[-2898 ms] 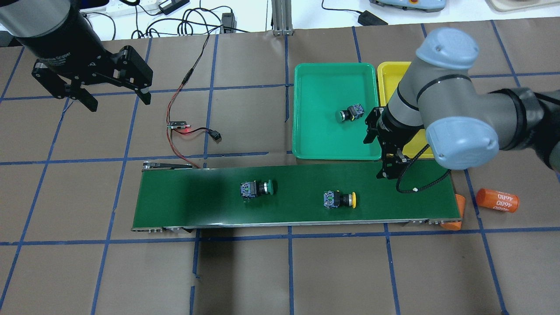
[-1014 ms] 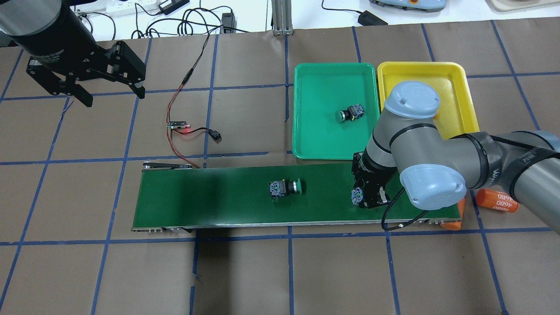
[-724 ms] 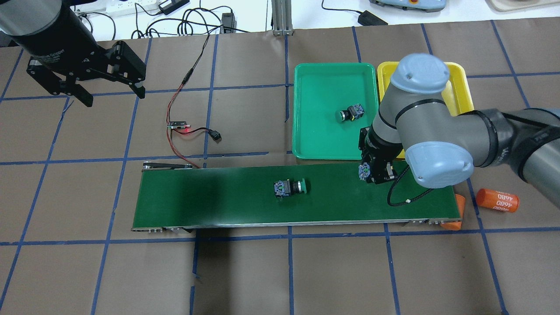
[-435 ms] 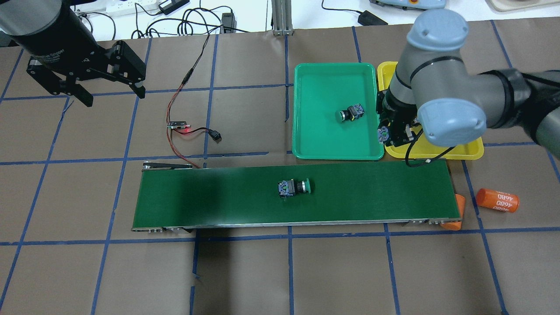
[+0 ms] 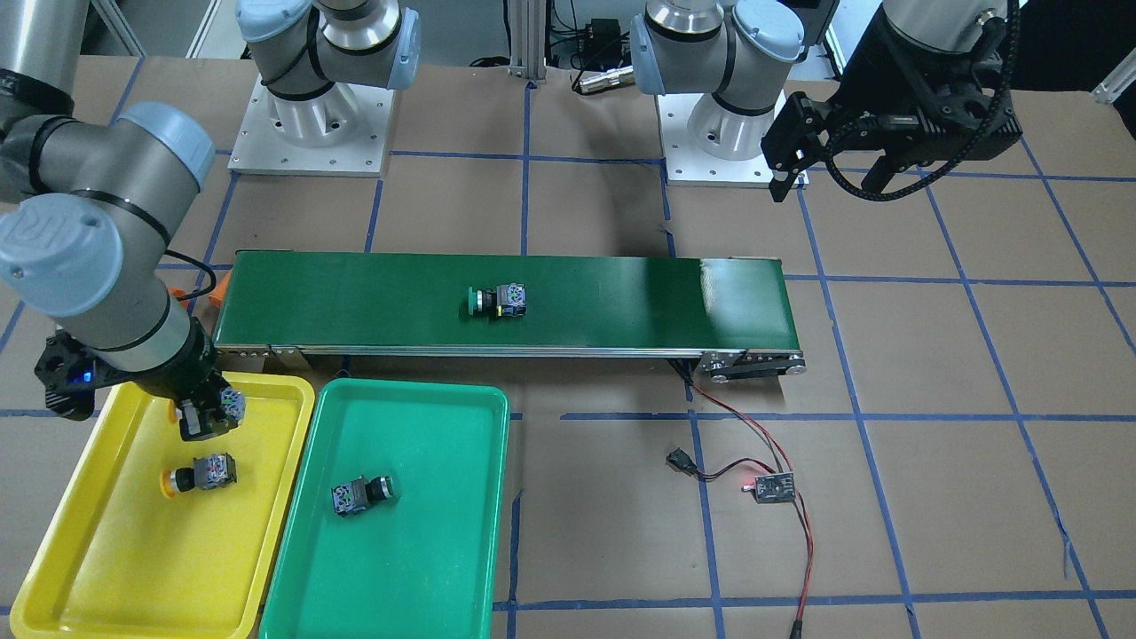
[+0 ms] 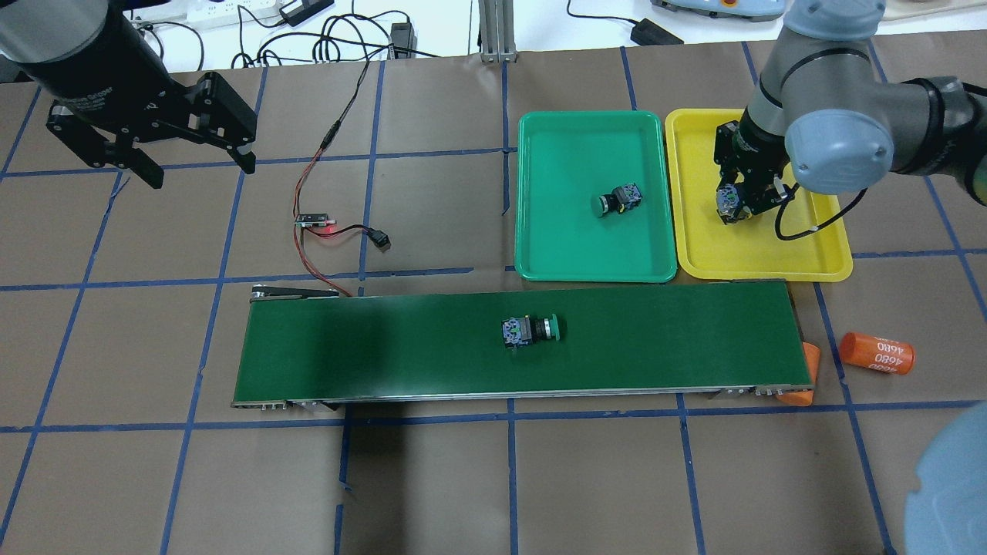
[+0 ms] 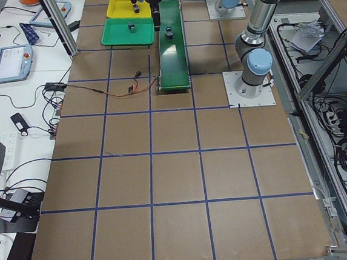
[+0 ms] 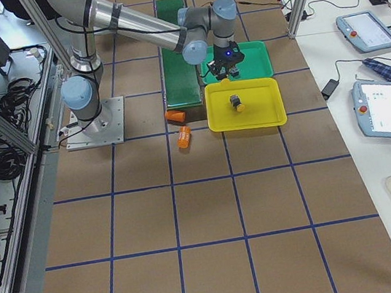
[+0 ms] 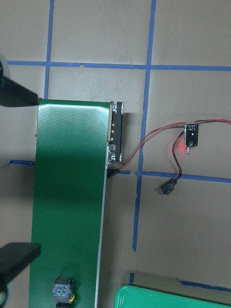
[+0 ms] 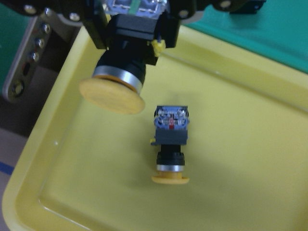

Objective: Sort buttons by color to trays
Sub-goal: 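Carry the yellow button into the yellow tray and open the right gripper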

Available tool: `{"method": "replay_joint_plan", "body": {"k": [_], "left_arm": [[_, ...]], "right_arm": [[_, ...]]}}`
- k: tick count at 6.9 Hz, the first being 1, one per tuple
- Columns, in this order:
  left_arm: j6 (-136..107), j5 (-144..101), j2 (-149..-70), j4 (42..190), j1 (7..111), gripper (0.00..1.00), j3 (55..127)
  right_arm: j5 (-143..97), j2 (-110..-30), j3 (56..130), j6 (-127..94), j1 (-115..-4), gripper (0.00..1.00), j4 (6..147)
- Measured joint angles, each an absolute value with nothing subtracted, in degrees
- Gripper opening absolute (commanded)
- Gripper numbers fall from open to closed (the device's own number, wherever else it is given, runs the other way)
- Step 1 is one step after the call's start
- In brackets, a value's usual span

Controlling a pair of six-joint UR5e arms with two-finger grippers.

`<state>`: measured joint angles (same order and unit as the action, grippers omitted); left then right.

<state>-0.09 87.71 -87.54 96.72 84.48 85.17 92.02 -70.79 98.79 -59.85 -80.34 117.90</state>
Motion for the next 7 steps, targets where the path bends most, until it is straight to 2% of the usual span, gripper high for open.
{"method": "replay_joint_plan", "body": {"k": [3,5,7], "left_arm": [[-0.1,87.8,-87.5,96.7,84.5,1.0,85.2],[-0.1,87.9,-87.5,96.8,84.5,1.0,85.2],[-0.1,87.9,-87.4,96.8,84.5,1.0,85.2]], "right_arm": [[91.8,-67.7,99.0,-55.6,-76.9,1.0,119.7],[91.2,-71.3,99.5,-58.2,-78.8,1.0,116.7],[89.9,-77.6,101.1,-67.5,-85.3,1.0,109.7]]}}
